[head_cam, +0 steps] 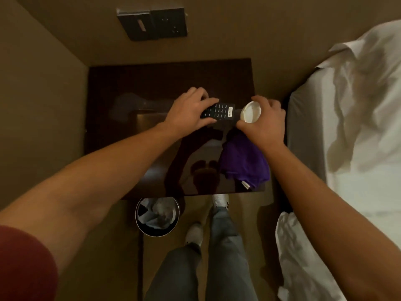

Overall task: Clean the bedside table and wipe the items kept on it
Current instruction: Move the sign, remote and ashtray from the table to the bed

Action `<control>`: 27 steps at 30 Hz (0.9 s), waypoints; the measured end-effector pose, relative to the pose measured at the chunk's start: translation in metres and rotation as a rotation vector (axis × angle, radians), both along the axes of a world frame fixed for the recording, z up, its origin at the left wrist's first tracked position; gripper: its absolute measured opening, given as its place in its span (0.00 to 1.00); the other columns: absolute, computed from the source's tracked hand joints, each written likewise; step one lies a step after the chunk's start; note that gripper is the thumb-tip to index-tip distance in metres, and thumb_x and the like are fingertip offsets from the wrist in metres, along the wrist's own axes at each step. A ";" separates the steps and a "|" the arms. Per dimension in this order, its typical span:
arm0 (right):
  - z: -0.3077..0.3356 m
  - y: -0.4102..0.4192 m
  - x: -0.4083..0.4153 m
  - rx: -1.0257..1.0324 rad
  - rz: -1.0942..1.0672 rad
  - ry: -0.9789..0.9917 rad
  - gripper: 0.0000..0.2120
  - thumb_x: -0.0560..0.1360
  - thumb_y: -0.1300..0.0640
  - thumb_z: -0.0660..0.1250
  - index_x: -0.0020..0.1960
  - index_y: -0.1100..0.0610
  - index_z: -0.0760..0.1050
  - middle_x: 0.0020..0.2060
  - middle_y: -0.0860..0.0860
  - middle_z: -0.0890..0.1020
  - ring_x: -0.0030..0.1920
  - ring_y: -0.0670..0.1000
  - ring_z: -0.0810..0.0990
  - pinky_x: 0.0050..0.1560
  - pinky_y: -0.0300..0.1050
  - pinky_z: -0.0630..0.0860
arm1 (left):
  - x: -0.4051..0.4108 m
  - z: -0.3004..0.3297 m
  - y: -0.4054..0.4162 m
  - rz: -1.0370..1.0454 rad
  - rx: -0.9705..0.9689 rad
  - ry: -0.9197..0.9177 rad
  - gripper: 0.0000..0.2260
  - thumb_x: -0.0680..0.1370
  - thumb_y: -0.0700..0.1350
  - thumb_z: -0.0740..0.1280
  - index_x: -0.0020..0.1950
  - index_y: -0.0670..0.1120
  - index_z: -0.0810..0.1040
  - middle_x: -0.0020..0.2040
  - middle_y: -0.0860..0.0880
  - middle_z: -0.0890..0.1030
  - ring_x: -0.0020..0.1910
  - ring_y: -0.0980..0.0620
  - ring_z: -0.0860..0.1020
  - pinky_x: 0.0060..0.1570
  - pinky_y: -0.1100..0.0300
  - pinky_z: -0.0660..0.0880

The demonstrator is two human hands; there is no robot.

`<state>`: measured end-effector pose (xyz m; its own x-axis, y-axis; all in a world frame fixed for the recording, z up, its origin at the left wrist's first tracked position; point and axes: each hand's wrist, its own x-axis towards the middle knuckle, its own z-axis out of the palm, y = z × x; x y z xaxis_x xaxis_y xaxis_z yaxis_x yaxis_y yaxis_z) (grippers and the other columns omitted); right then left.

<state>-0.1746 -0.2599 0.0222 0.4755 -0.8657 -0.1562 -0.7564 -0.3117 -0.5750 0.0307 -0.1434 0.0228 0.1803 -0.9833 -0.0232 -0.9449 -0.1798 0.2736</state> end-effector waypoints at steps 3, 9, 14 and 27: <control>0.013 0.029 -0.029 -0.024 -0.064 -0.015 0.36 0.67 0.47 0.77 0.73 0.49 0.72 0.68 0.57 0.72 0.67 0.62 0.70 0.55 0.46 0.67 | -0.023 0.009 0.020 -0.105 -0.031 -0.034 0.27 0.76 0.56 0.73 0.72 0.47 0.75 0.60 0.43 0.77 0.58 0.43 0.75 0.53 0.48 0.76; 0.026 0.079 -0.099 -0.034 -0.198 -0.012 0.36 0.66 0.46 0.77 0.73 0.48 0.72 0.68 0.56 0.72 0.68 0.61 0.69 0.55 0.47 0.68 | -0.082 0.014 0.046 -0.205 -0.037 0.006 0.28 0.76 0.57 0.72 0.72 0.47 0.75 0.60 0.44 0.76 0.58 0.45 0.75 0.54 0.50 0.76; 0.026 0.107 -0.162 -0.024 -0.326 0.018 0.37 0.65 0.45 0.77 0.72 0.47 0.72 0.67 0.55 0.73 0.67 0.60 0.70 0.55 0.46 0.67 | -0.134 0.015 0.049 -0.297 -0.025 0.051 0.27 0.76 0.58 0.72 0.72 0.47 0.75 0.60 0.44 0.77 0.58 0.45 0.74 0.55 0.52 0.74; 0.011 0.174 -0.339 0.033 -0.591 0.021 0.36 0.65 0.46 0.76 0.72 0.44 0.70 0.69 0.52 0.71 0.69 0.57 0.69 0.58 0.50 0.74 | -0.291 0.006 0.061 -0.510 0.031 0.068 0.28 0.75 0.56 0.74 0.72 0.48 0.75 0.60 0.44 0.76 0.58 0.46 0.74 0.53 0.52 0.75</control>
<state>-0.5138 -0.0856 0.0328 -0.0889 -0.9774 -0.1920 -0.8075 0.1836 -0.5606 -0.2604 -0.0819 0.0287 -0.3245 -0.9447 -0.0483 -0.8948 0.2900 0.3395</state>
